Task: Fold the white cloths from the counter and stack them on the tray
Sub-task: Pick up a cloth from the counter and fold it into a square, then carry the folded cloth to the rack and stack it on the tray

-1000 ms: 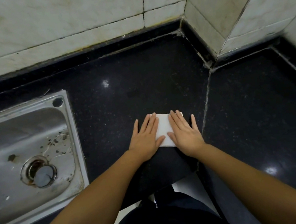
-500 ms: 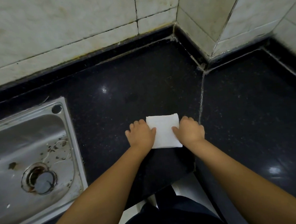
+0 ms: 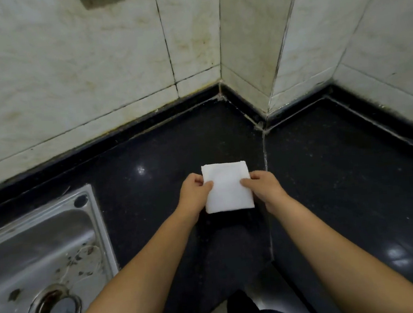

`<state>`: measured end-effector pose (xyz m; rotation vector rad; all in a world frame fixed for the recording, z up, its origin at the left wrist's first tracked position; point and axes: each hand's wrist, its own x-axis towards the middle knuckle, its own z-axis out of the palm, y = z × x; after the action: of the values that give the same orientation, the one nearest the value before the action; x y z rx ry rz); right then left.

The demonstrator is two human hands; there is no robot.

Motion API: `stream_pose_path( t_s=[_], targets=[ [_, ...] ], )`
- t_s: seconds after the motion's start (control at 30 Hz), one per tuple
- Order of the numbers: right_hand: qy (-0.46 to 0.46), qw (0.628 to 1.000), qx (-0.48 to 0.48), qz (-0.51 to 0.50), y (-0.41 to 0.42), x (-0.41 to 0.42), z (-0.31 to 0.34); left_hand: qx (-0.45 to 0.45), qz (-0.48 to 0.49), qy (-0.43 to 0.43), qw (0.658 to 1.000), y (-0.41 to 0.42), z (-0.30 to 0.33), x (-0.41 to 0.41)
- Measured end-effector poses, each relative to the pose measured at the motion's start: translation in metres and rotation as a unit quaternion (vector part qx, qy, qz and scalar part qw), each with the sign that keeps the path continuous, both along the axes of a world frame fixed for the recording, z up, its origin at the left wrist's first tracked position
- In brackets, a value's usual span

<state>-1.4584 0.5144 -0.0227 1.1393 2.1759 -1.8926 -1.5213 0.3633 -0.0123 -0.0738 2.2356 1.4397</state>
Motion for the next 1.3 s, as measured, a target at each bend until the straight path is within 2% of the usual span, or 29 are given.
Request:
stream_pose_path(
  t_s=[0.2,0.4,0.53,0.73,0.93,1.13,1.3],
  targets=[
    [0.119,0.984,-0.008,-0.132,-0.008,0.077,0.031,0.122,-0.070,-0.059,0.988,0.010,0.030,0.036],
    [0.138,0.949,0.005,-0.282,-0.032,0.205,0.035,0.169,-0.203,-0.116,0.957,0.023,0.039,0.126],
    [0.146,0.907,0.015,-0.395,-0.048,0.307,0.040,0.165,-0.313,-0.136,0.925,0.043,0.041,0.209],
    [0.153,0.824,0.046,-0.543,-0.081,0.475,0.042,0.148,-0.475,-0.149,0.854,0.074,0.045,0.362],
    [0.112,0.731,0.073,-0.669,-0.140,0.682,0.041,0.139,-0.614,-0.197,0.751,0.072,0.035,0.574],
    [0.093,0.648,0.115,-0.747,-0.204,0.888,0.053,0.132,-0.679,-0.238,0.681,0.043,0.033,0.805],
    [0.079,0.606,0.136,-0.779,-0.231,1.006,0.065,0.128,-0.718,-0.258,0.634,0.031,0.045,0.932]
  ],
)
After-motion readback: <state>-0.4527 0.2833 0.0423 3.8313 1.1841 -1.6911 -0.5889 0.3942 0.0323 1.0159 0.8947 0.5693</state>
